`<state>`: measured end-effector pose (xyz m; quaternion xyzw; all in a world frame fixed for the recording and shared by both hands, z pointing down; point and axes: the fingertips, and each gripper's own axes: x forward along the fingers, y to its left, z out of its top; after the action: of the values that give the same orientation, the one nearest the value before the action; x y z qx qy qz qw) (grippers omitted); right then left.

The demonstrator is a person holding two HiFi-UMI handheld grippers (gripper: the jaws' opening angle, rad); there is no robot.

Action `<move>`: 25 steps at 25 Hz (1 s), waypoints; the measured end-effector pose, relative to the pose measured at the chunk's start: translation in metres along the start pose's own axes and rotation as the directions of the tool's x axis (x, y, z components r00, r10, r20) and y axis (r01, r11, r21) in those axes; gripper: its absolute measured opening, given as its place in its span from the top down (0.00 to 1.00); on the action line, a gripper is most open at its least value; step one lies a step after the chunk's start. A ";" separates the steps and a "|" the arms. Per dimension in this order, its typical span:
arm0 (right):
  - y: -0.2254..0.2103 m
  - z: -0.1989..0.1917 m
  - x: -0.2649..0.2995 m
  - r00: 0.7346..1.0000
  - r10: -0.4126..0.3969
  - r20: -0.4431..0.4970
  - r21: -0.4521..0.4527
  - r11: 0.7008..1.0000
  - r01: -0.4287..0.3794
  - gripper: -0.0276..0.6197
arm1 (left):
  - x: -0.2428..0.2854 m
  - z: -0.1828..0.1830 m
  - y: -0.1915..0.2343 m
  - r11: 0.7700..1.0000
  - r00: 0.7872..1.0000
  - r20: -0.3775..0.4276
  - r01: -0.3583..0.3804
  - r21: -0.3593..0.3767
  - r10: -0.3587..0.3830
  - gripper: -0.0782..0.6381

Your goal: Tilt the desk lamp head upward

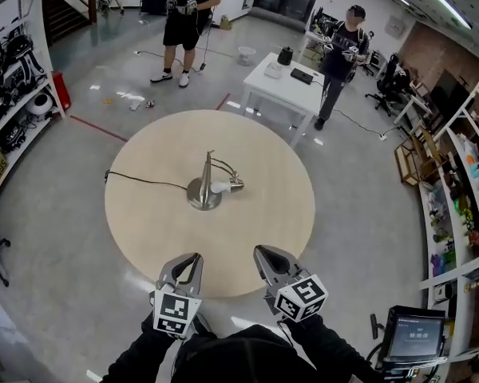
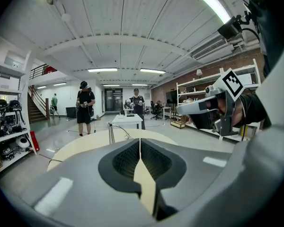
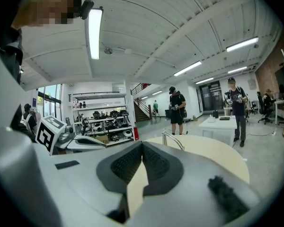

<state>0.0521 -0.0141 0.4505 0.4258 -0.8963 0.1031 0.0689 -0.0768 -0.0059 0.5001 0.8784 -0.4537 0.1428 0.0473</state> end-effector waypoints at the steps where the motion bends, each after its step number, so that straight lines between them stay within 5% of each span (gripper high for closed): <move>1: 0.001 0.000 0.004 1.000 -0.004 -0.004 0.003 1.000 0.004 0.96 | 0.002 -0.001 0.004 1.000 1.000 -0.001 0.008 -0.003 -0.008 0.87; 13: -0.047 -0.011 0.041 1.000 -0.009 -0.013 0.074 0.997 0.010 0.96 | 0.051 -0.015 0.024 1.000 0.999 -0.048 0.017 -0.007 -0.017 0.87; 20: -0.109 -0.023 0.095 0.998 0.068 -0.004 0.239 0.969 -0.065 0.96 | 0.087 -0.009 0.053 0.994 0.989 -0.102 -0.109 0.005 0.109 0.86; 25: -0.150 -0.030 0.133 0.992 0.122 -0.026 0.301 0.947 -0.109 0.82 | 0.116 -0.015 0.077 0.968 0.955 -0.157 -0.250 0.031 0.251 0.81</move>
<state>0.0861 -0.1990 0.5261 0.3757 -0.8920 0.2509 0.0175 -0.0789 -0.1385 0.5452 0.7998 -0.5552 0.2201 0.0602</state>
